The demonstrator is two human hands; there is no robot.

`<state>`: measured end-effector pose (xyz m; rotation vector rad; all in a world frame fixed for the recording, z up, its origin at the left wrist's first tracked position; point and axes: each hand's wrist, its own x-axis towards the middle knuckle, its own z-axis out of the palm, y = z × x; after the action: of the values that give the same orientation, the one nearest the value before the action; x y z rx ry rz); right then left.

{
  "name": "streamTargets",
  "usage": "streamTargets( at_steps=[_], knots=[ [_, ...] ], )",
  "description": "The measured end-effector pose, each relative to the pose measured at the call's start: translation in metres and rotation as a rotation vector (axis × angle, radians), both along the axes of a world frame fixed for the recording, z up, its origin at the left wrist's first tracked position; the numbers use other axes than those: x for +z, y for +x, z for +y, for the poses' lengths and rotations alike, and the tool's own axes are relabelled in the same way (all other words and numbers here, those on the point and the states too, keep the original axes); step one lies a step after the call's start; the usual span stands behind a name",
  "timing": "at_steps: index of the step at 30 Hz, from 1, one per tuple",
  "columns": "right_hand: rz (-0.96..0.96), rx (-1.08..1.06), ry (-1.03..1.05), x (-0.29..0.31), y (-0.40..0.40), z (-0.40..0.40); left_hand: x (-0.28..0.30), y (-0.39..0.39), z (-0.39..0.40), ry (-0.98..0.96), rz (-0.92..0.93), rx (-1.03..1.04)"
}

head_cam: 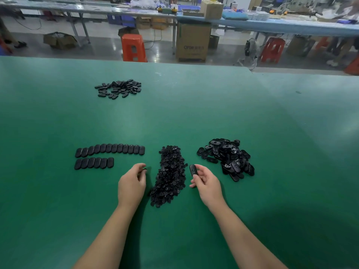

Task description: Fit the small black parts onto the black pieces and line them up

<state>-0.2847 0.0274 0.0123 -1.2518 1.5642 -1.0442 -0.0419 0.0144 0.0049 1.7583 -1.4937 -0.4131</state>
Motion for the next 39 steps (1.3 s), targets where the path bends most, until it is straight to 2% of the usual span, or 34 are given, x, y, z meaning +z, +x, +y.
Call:
streamTargets(
  at_steps=[4, 12, 22, 35, 39],
  knots=[
    [0.02, -0.021, -0.032, -0.002, 0.003, 0.004, 0.003, 0.01, -0.006, 0.075, 0.314, 0.096],
    [0.046, -0.032, -0.06, -0.001, 0.003, 0.006, 0.004, 0.013, -0.008, 0.099, 0.44, 0.079],
    [-0.038, -0.012, -0.049, -0.005, 0.002, 0.007, 0.006, 0.014, -0.005, 0.113, 0.456, 0.055],
    [-0.031, 0.019, -0.019, -0.003, 0.002, 0.005, 0.015, 0.01, -0.01, 0.16, 0.462, 0.092],
    [-0.011, 0.03, -0.025, -0.002, 0.004, 0.004, 0.027, -0.012, -0.008, 0.16, 0.401, 0.025]
  ],
)
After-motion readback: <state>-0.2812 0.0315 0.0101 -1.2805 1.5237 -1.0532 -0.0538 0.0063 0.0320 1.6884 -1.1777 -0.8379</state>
